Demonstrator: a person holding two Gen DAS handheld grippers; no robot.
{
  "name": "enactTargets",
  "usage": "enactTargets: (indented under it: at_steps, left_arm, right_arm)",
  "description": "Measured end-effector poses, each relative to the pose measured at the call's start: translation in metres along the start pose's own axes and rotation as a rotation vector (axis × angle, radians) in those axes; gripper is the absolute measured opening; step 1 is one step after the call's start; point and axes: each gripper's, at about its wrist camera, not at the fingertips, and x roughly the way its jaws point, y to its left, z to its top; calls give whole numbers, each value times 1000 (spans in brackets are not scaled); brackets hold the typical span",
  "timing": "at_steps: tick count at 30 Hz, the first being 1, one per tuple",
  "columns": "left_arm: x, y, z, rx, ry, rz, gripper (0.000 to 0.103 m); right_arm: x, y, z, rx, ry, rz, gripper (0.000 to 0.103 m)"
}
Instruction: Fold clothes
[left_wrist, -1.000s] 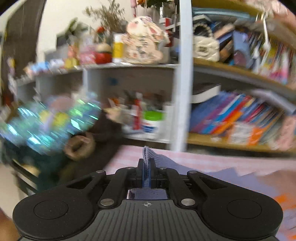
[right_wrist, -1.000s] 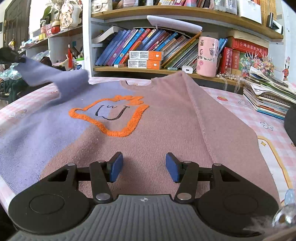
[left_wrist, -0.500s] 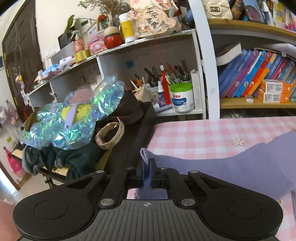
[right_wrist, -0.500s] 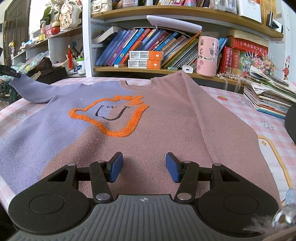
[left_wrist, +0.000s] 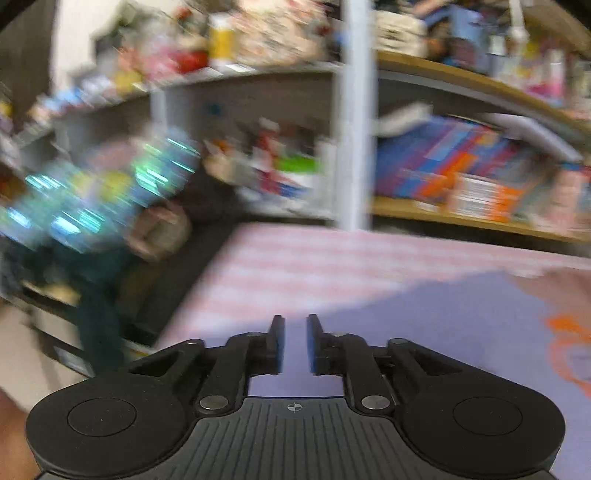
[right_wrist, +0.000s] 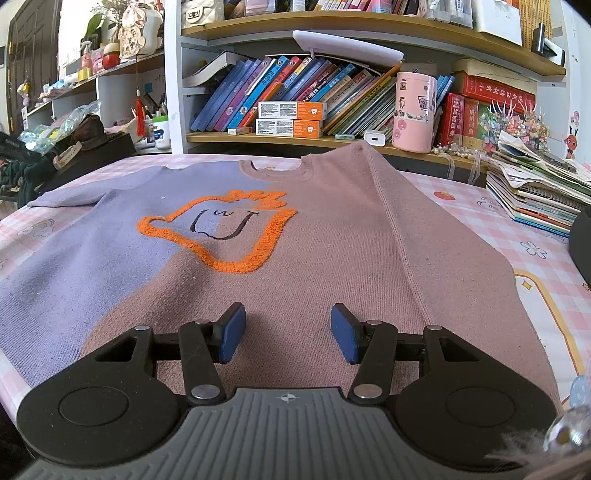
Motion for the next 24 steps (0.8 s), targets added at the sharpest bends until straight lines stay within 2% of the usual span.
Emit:
enactTargets:
  at_steps: [1, 3, 7, 13, 16, 17, 18, 19, 24]
  left_arm:
    - [1, -12, -7, -5, 16, -57, 30]
    - [8, -37, -18, 7, 47, -142, 34]
    - [23, -85, -36, 52, 96, -287, 34]
    - [50, -119, -49, 74, 147, -246, 34]
    - [57, -123, -50, 75, 129, -235, 33]
    - [58, -122, -50, 62, 122, -234, 31]
    - [59, -121, -50, 51, 117, -234, 21]
    - [61, -120, -50, 45, 113, -233, 5]
    - [56, -110, -47, 59, 98, -238, 5]
  right_arm:
    - [0, 0, 0, 0, 0, 0, 50]
    - [0, 0, 0, 0, 0, 0, 50]
    - [0, 0, 0, -1, 0, 0, 50]
    - [0, 0, 0, -2, 1, 1, 50]
    - [-1, 0, 0, -3, 1, 0, 50]
    - [-1, 0, 0, -4, 1, -1, 50]
    - [-1, 0, 0, -5, 1, -2, 50]
    - [-1, 0, 0, -5, 1, -3, 50]
    - [-3, 3, 1, -17, 2, -3, 50]
